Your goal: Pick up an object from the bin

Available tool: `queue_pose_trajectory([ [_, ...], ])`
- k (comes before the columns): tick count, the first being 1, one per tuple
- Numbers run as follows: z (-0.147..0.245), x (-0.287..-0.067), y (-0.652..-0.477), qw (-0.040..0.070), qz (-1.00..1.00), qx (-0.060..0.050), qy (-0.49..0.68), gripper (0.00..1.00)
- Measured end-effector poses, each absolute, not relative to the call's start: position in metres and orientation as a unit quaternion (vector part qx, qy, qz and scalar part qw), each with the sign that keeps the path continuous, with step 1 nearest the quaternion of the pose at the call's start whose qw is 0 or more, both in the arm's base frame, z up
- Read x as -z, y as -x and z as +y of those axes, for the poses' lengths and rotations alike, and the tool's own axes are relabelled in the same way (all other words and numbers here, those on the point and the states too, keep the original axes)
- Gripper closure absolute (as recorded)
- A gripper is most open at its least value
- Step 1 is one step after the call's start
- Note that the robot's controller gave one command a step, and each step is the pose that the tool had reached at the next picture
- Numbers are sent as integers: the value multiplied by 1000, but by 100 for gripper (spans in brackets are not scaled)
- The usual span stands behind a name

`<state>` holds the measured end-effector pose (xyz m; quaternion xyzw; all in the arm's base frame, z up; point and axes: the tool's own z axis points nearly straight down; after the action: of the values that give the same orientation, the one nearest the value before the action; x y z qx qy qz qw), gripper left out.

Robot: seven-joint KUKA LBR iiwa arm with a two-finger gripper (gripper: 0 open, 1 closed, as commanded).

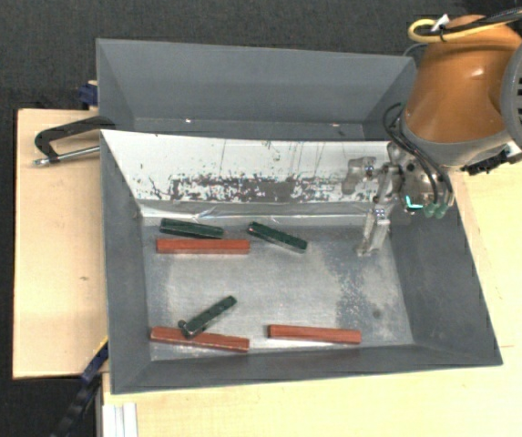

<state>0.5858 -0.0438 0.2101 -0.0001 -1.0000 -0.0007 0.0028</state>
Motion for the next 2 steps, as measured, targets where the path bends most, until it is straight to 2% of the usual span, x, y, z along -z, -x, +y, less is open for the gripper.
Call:
queue_pose_trajectory([
  [1, -44, -215, -587, -2, -1000, 0, 0, 0],
  [2, 5, -144, -566, -3, -1000, 1, 31, 0],
])
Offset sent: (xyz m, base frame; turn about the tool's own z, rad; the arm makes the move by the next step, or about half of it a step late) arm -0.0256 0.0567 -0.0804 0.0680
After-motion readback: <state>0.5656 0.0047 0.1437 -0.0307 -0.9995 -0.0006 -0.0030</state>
